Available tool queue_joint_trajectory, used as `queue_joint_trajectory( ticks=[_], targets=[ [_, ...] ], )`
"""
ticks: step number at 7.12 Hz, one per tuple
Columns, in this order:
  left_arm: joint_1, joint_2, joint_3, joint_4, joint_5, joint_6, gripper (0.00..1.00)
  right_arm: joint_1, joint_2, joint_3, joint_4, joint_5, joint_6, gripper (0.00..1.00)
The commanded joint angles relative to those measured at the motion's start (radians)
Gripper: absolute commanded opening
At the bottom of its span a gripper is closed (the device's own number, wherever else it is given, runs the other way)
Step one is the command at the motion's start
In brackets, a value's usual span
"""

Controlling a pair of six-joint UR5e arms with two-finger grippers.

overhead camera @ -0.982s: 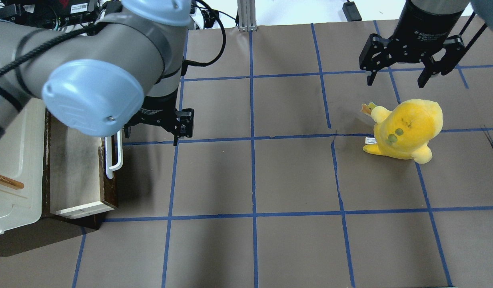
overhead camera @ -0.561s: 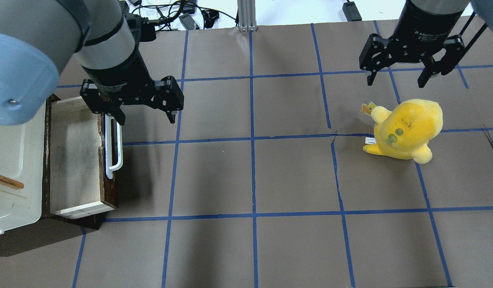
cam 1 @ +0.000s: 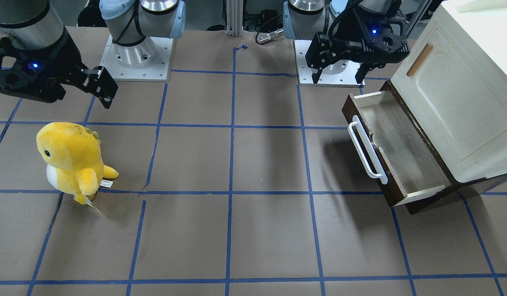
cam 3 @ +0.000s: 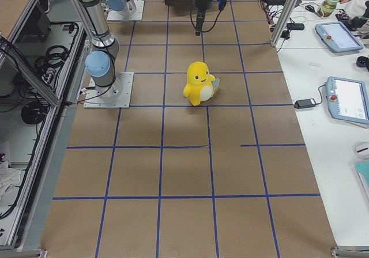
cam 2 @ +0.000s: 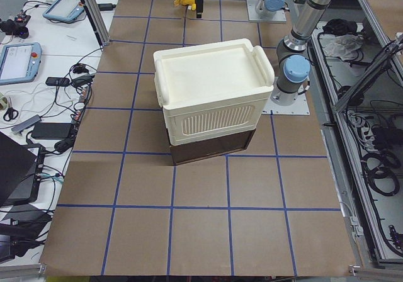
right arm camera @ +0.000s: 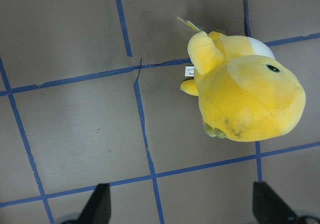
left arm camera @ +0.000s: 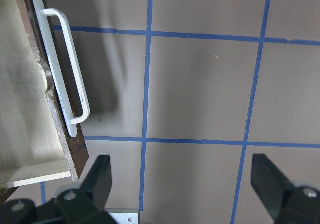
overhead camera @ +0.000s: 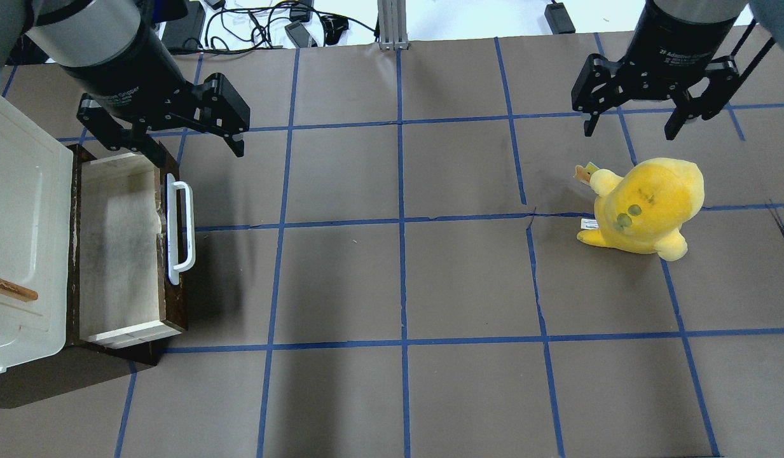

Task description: Pull drawer sideways

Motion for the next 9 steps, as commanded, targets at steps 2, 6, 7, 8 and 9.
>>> queue_joint_trajectory(
  ticks=[2,6,7,8,9],
  targets=[
    [0.002,0.002,0.005,-0.002,-0.002,-0.007,1.0,0.001,0.0,0.0,-0.001,0.0,0.0,1.0],
    [0.001,0.01,0.002,-0.007,0.0,-0.007,1.0,0.001,0.0,0.0,-0.001,0.0,0.0,1.0],
    [0.001,0.012,0.002,-0.007,0.0,-0.007,1.0,-0.001,0.0,0.0,-0.001,0.0,0.0,1.0],
    [0.001,0.013,0.002,-0.008,0.0,-0.007,1.0,0.0,0.0,0.0,-0.001,0.0,0.0,1.0],
    [0.001,0.013,0.002,-0.008,0.0,-0.007,1.0,-0.001,0.0,0.0,-0.001,0.0,0.0,1.0]
  ],
)
